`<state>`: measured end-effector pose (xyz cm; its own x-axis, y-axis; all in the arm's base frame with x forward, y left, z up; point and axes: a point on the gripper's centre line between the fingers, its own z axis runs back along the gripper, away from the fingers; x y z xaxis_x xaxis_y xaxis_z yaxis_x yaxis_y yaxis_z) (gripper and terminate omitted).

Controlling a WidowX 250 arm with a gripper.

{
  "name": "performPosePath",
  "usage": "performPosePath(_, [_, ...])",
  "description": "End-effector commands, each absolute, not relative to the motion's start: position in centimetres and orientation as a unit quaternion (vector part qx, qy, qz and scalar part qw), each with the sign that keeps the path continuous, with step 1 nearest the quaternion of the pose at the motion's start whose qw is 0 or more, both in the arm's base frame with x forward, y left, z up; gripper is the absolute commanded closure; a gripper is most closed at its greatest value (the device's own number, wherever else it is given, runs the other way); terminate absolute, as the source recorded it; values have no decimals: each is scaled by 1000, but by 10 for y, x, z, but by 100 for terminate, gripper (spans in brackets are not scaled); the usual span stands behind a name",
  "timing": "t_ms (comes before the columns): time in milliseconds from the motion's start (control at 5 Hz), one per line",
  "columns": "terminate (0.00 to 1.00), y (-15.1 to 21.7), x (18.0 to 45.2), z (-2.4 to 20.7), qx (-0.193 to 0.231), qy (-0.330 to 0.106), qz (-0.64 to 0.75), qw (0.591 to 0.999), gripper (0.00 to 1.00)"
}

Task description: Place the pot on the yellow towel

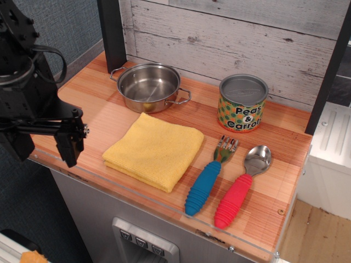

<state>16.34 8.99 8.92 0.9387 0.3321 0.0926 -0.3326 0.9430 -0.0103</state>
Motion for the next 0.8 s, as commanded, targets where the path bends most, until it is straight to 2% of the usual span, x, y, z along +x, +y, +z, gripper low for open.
performPosePath(0, [0,90,163,89,3,-47,169,985,0])
performPosePath(400, [0,106,213,96,3,-83,289,954,0])
performPosePath(600, [0,115,240,94,6,-94,379,920,0])
